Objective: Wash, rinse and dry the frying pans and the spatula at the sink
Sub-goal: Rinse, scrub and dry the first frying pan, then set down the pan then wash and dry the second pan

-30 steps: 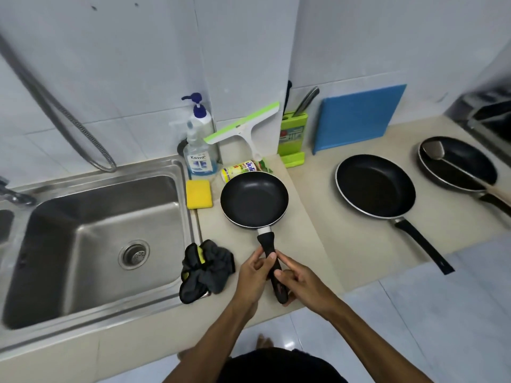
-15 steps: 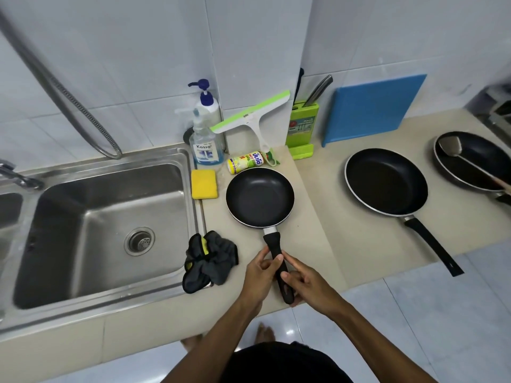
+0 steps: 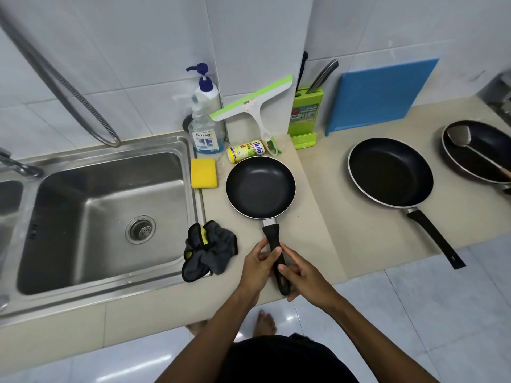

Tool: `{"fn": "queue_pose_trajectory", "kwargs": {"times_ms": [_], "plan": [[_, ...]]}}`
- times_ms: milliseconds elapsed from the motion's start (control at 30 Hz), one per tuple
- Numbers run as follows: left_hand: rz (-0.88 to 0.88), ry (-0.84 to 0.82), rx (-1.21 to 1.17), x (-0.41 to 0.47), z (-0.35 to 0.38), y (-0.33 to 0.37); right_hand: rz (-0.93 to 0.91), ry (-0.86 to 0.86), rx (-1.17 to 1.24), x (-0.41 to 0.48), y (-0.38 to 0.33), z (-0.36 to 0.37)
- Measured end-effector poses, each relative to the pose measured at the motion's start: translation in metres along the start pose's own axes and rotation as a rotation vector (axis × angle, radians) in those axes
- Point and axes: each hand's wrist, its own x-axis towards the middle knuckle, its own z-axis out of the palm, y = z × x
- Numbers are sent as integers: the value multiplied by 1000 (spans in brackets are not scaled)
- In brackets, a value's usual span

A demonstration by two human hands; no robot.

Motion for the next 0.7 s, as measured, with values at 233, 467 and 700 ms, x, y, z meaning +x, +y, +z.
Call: {"fn": "queue_pose_trajectory", "kwargs": {"times_ms": [233, 467, 700], "plan": [[-42, 14, 33, -1, -1, 0, 28, 42, 5, -3, 0, 2], [-78, 6, 110, -4, -8, 3, 3, 141, 14, -5, 3, 11], [163, 51, 596, -14, -20, 11, 14, 331, -217, -16, -5, 1]]}}
